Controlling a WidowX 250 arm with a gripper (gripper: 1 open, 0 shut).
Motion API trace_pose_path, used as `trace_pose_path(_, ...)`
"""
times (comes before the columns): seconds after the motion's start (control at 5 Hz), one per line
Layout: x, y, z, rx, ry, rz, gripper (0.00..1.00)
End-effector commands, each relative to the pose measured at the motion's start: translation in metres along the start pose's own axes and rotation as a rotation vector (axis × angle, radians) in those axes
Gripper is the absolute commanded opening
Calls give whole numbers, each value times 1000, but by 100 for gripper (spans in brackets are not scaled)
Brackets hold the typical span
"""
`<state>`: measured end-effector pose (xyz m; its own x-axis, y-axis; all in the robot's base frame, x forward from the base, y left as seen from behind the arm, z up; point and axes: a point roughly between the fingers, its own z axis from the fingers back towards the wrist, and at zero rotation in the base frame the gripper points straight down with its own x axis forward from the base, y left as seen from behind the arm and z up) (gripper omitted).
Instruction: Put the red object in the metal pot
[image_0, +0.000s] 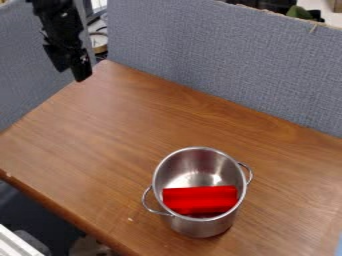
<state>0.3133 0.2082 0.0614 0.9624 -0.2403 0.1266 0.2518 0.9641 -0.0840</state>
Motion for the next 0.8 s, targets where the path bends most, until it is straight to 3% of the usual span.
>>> trace_pose_path(0.0,-2,16,-10,50,-23,174,100)
trace_pose_path(0.2,11,1,4,13,0,205,100)
trace_pose_path(0.4,24,-15,37,31,4,112,100)
trace_pose_path(0.6,27,-9,51,23,13,46,100)
